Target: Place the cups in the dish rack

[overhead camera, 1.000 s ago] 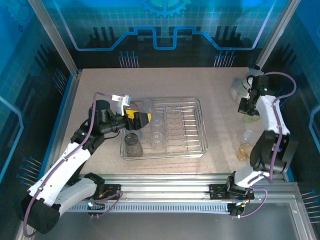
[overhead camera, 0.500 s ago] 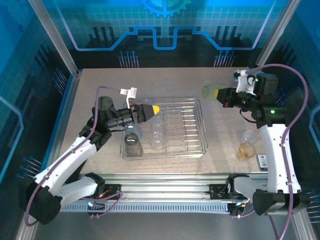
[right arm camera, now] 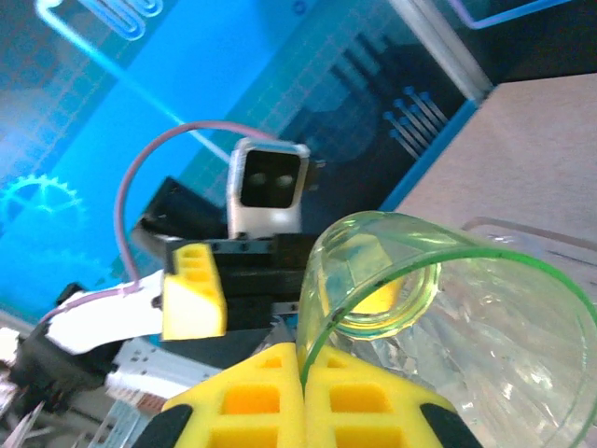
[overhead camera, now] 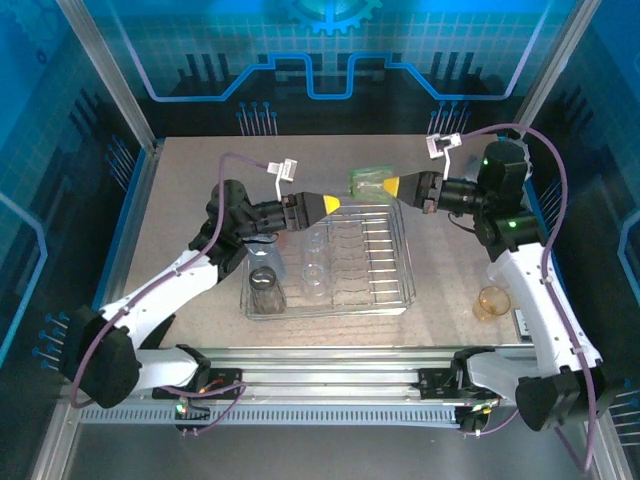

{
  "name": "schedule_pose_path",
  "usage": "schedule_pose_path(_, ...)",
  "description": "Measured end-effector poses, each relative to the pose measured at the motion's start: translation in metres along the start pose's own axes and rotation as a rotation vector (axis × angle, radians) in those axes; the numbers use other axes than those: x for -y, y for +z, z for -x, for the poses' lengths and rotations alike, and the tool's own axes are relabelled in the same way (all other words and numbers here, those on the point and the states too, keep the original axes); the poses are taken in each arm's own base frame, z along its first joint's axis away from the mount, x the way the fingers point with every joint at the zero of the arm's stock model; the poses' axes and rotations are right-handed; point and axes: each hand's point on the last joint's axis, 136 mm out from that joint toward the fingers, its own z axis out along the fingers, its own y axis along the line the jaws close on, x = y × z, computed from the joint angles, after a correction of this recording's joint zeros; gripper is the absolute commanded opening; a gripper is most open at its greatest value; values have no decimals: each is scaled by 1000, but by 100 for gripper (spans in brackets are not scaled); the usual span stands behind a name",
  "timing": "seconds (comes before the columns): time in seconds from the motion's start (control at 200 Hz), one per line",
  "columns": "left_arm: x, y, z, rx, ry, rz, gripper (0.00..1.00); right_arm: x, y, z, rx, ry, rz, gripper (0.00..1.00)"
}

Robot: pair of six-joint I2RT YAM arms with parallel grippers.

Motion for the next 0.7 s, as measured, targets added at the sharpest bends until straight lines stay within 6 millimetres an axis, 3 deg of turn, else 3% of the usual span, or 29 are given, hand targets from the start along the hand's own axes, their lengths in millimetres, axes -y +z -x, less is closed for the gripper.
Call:
schedule_pose_path(0.215, 4, 15, 0, -21, -9, -41, 97, 7, 16, -7, -54, 96, 78, 0)
schedule_pose_path(0.47, 7, 27, -3, -71, -13, -35, 71, -1, 20, -11, -95, 90, 142, 0)
schedule_pose_path(0.7, -2, 33, -11, -101, -38, -12, 80, 4, 26, -19, -138, 128, 158, 0)
